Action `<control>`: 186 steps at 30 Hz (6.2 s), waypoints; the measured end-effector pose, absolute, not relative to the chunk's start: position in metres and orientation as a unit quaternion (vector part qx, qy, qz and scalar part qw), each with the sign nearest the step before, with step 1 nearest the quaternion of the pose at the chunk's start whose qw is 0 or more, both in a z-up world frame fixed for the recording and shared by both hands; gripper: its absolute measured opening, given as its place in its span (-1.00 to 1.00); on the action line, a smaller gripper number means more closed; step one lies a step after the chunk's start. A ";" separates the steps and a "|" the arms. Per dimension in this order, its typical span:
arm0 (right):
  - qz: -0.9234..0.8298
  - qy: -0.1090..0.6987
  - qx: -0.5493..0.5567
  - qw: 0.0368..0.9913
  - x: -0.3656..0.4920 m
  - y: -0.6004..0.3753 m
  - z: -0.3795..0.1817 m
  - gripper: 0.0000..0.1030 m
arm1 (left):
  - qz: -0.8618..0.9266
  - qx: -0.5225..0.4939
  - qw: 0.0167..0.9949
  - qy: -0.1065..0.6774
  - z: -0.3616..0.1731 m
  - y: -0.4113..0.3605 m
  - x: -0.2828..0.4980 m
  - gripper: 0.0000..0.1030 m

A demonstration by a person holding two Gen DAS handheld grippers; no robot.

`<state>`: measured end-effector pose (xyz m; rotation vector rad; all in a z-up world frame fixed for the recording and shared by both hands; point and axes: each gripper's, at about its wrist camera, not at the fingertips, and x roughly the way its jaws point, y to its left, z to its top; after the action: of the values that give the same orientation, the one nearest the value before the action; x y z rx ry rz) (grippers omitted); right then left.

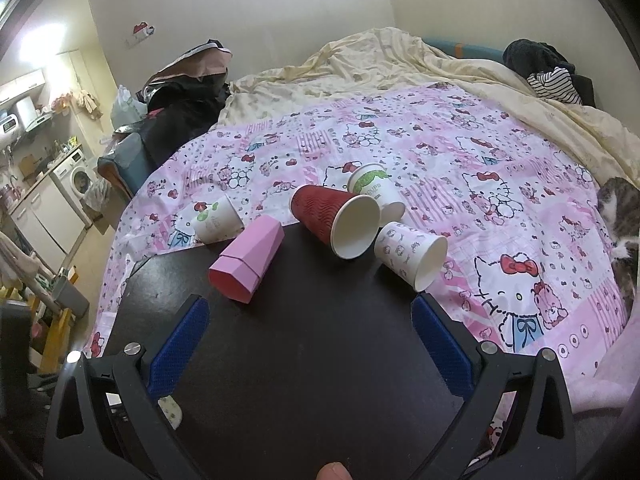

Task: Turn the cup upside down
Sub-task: 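Lift the cartoon-print cup off the board with the left tool, then close the right tool on the cup while the left tool opens and releases it, then roll the right tool to turn the held cup rim-down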

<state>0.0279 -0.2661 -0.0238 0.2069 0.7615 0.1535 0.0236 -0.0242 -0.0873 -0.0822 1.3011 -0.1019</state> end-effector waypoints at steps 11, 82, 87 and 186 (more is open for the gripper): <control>0.074 0.379 0.112 0.916 0.028 -0.272 -0.024 1.00 | -0.033 -0.037 0.794 0.606 -0.099 -0.030 0.068 0.15; 0.254 0.550 -0.252 0.755 0.006 -0.155 -0.087 0.79 | -0.046 -0.108 0.833 0.541 -0.043 0.037 0.029 0.53; 0.287 0.543 -0.264 0.744 0.004 -0.149 -0.079 0.76 | -0.039 -0.115 0.833 0.540 -0.042 0.043 0.030 0.53; 0.390 0.340 -0.101 0.850 0.069 -0.121 -0.062 0.12 | 0.064 -0.180 0.849 0.493 -0.032 0.117 0.036 0.81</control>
<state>0.0693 -0.1208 -0.0619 -0.2119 0.7152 0.8210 0.0355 0.1170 -0.0320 -0.3796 1.0389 0.1347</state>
